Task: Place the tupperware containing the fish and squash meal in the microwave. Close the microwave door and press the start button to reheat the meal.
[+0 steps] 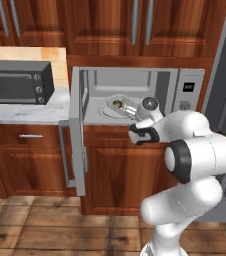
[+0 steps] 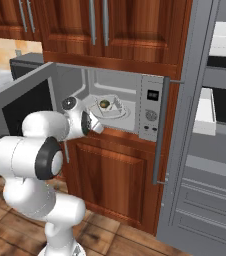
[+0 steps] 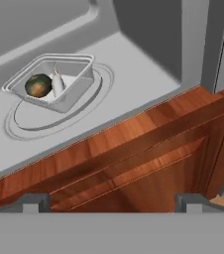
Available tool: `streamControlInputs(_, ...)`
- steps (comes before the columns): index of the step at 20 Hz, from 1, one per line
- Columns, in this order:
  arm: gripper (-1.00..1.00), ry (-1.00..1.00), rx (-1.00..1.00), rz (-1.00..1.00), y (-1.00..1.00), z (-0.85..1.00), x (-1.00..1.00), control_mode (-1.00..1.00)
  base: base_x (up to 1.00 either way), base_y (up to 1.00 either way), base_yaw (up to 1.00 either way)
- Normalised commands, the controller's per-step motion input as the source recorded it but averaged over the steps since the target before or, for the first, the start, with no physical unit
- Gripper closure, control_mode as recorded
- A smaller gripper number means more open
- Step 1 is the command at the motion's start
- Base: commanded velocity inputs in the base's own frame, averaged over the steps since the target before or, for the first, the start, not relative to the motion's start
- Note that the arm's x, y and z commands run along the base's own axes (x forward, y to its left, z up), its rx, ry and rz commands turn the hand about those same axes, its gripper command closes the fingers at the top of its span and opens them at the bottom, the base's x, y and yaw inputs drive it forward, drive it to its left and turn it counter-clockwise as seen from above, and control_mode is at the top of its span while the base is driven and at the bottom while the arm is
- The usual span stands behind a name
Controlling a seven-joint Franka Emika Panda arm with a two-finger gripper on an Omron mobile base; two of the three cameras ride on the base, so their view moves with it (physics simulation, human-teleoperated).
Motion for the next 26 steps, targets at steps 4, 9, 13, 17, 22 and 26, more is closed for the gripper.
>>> streamControlInputs(4,-1.00,0.04,0.03,0.09,-0.02,1.00,-0.76,-1.00,0.00,0.00,0.00)
streamControlInputs(9,-1.00,0.02,0.01,0.11,-0.07,0.67,-0.83,-1.00,0.00,0.00,0.00)
streamControlInputs(13,-1.00,0.00,-0.02,0.19,0.00,0.45,-1.00,-1.00,0.00,0.00,0.00)
streamControlInputs(17,-1.00,0.00,-0.01,0.21,0.00,0.59,-0.90,-1.00,0.00,0.00,0.00)
streamControlInputs(22,-1.00,0.00,0.00,0.24,0.04,0.83,-0.66,-1.00,0.00,0.00,0.00)
streamControlInputs(26,-1.00,0.00,-0.14,0.27,0.21,0.66,-0.70,-1.00,0.00,0.00,0.00)
